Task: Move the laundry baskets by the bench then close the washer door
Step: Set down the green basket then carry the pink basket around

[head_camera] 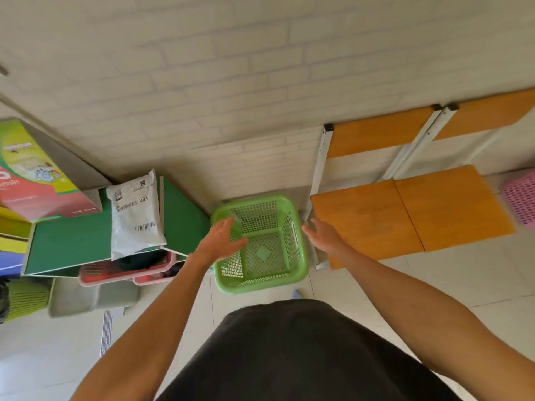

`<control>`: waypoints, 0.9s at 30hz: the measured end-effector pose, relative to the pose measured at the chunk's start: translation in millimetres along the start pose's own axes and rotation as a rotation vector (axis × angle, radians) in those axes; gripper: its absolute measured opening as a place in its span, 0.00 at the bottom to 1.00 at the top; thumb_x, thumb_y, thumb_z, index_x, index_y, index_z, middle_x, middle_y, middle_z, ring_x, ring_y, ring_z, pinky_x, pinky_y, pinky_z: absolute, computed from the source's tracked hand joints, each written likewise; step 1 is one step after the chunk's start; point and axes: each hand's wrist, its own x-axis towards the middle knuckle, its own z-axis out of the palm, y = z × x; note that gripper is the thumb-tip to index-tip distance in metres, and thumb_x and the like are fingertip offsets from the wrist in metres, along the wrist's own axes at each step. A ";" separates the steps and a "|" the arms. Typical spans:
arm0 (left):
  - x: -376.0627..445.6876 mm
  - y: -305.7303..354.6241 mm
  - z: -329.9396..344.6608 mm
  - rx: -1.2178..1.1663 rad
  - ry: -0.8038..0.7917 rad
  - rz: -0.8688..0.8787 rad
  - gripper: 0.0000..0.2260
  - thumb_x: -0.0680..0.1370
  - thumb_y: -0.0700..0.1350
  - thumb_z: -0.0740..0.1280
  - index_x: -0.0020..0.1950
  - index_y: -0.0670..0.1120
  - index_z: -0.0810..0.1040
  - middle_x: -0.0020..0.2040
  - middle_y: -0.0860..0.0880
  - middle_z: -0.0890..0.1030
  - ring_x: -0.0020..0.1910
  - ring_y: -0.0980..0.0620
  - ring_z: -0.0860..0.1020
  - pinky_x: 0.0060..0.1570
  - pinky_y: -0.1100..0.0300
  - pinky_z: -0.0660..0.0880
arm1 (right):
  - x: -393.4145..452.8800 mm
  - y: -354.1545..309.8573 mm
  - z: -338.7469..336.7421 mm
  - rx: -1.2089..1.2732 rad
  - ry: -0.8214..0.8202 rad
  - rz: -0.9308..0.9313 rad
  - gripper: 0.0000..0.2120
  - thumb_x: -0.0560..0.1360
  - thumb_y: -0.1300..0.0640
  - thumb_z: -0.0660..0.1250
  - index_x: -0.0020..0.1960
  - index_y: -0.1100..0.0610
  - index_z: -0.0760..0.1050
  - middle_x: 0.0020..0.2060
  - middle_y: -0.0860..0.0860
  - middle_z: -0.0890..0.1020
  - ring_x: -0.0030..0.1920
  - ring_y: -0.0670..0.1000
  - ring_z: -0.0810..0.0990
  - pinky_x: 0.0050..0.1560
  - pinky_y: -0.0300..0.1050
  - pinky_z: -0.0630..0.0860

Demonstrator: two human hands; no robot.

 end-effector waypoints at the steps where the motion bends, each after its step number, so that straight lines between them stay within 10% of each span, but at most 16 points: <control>1: -1.8 5.8 0.0 0.018 -0.012 0.012 0.38 0.78 0.59 0.68 0.81 0.46 0.55 0.80 0.41 0.59 0.78 0.41 0.59 0.75 0.40 0.59 | -7.7 8.8 -5.6 0.001 0.016 0.014 0.29 0.85 0.45 0.52 0.78 0.62 0.60 0.74 0.59 0.68 0.74 0.59 0.68 0.71 0.52 0.68; 27: -67.9 275.7 122.2 0.368 -0.210 0.577 0.38 0.79 0.62 0.64 0.82 0.48 0.53 0.80 0.43 0.59 0.78 0.41 0.58 0.73 0.40 0.62 | -299.3 290.8 -18.9 0.375 0.513 0.568 0.31 0.84 0.40 0.50 0.80 0.58 0.57 0.75 0.61 0.67 0.75 0.62 0.65 0.74 0.59 0.64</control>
